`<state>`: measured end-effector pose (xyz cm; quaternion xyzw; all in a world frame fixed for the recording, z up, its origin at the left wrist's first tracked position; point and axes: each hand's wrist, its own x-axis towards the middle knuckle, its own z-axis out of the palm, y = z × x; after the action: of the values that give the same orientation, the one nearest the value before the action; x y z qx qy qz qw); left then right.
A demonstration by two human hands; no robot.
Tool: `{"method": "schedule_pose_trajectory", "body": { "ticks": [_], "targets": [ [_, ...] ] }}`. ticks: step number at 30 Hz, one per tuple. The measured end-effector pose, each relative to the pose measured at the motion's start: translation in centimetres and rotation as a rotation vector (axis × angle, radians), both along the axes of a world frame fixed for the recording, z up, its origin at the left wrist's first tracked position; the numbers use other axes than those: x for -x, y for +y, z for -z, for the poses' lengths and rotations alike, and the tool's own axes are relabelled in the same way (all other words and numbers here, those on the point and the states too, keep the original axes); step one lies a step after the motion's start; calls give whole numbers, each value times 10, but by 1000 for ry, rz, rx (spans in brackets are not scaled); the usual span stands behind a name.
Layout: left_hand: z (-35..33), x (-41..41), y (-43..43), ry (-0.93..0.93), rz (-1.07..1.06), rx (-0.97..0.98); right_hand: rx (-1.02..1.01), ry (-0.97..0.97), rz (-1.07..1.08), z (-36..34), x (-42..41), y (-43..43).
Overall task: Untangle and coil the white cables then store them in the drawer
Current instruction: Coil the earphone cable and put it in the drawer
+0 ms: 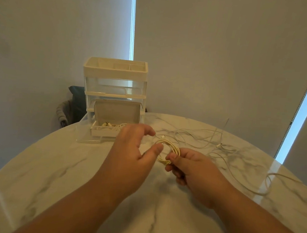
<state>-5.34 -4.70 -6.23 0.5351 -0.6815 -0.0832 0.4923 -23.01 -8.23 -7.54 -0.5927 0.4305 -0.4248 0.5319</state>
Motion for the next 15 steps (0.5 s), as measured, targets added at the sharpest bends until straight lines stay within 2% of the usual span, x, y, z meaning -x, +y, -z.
{"method": "schedule_pose_trajectory", "body": {
  "ticks": [4,8,12,15],
  "targets": [
    [5,-3,-11,81,-14,-240,0,-46,-10,2,-3,-1],
    [0,-8,-10,246,36,-299,-59,-186,87,0,-3,-4],
    [-6,-14,-10,283,44,-289,-110,-293,96,-1,-5,-5],
    [-2,-16,-12,307,71,-398,-154,-307,28,-3,-4,-2]
  ]
}}
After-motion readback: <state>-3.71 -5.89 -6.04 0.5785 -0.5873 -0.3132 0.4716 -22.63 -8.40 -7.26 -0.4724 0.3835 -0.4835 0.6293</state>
